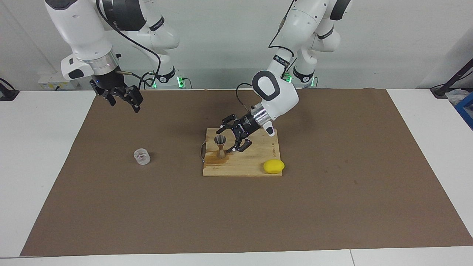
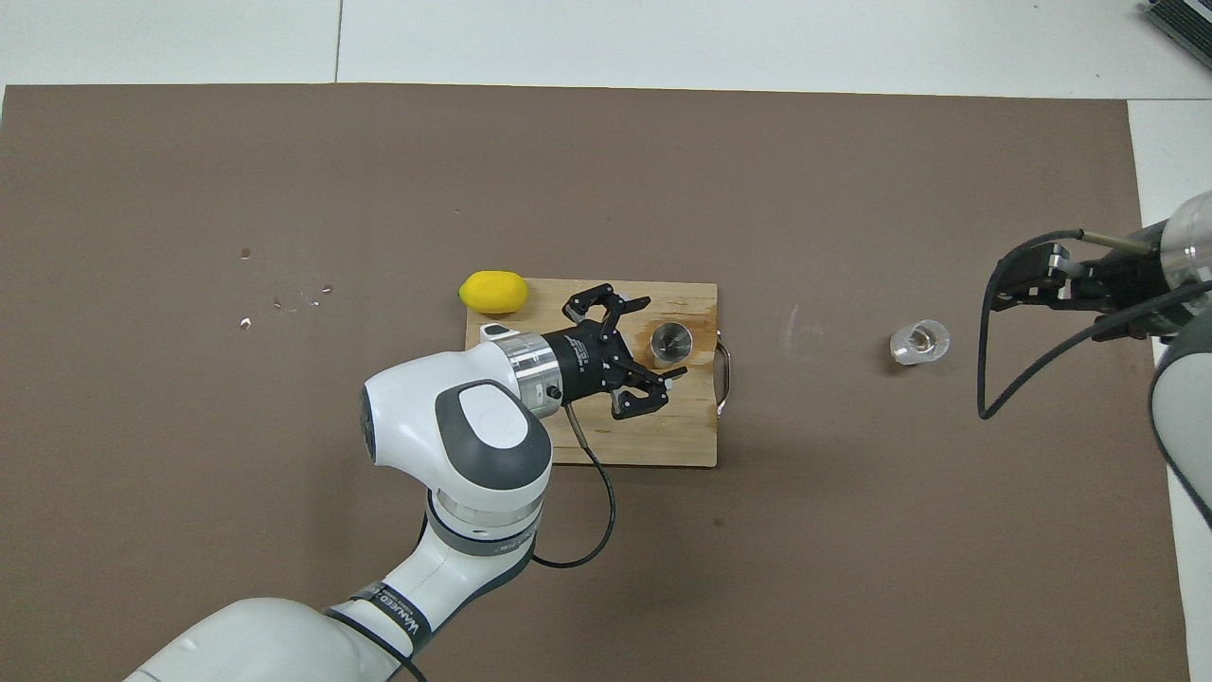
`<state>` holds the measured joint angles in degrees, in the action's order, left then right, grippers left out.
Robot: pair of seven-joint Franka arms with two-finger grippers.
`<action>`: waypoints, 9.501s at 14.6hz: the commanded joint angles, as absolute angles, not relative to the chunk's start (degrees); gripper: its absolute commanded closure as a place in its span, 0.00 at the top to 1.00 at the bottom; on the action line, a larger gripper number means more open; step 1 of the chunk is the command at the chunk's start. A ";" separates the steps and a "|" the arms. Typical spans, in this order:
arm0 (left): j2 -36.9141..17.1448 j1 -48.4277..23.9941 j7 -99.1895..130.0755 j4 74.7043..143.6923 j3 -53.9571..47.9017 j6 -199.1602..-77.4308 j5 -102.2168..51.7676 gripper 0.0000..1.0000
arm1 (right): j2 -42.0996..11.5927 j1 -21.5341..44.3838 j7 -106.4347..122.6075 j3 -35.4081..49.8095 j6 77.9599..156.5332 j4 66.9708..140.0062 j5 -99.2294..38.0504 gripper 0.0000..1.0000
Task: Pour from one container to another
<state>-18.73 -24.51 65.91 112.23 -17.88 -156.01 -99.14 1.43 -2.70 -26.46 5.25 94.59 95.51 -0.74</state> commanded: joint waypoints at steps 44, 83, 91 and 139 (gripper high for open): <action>1.31 1.14 1.32 92.02 -7.30 -87.89 -1.32 1.00 | -23.73 -22.33 -46.58 5.62 114.43 112.85 -45.08 1.00; 4.48 1.58 1.93 95.62 -7.65 -88.33 -1.41 1.00 | -14.94 8.43 -88.41 5.45 124.80 105.56 -29.19 0.00; 4.48 1.58 1.93 95.62 -7.65 -88.33 -1.41 1.00 | -15.21 13.18 -97.03 5.54 125.51 103.89 -19.69 0.00; 4.48 1.58 1.93 95.62 -7.65 -88.33 -1.41 1.00 | -11.43 22.06 -104.24 5.54 124.28 107.23 7.47 0.00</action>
